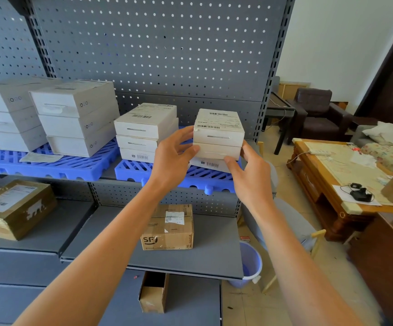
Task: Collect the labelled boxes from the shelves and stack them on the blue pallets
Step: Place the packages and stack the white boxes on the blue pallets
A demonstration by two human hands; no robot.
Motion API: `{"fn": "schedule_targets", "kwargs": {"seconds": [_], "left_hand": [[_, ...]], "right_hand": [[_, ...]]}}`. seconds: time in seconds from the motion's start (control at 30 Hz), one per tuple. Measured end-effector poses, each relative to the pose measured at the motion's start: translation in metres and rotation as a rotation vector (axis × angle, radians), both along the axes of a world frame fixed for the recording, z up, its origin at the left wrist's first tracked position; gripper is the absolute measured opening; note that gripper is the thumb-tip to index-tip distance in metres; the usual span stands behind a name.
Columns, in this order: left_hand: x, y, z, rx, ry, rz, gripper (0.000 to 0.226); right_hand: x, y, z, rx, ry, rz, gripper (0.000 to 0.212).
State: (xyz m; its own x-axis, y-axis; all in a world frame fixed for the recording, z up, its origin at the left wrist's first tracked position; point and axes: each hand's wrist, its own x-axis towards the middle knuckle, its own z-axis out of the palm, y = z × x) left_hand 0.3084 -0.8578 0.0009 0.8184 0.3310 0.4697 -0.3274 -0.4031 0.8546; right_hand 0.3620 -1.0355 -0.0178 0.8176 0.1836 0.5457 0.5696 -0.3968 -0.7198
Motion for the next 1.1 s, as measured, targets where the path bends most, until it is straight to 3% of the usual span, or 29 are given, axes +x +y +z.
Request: {"fn": "schedule_targets", "kwargs": {"seconds": [1.1], "left_hand": [[0.014, 0.000, 0.003, 0.030, 0.068, -0.006, 0.048]], "right_hand": [[-0.002, 0.005, -0.010, -0.079, -0.033, -0.102, 0.038]]}}
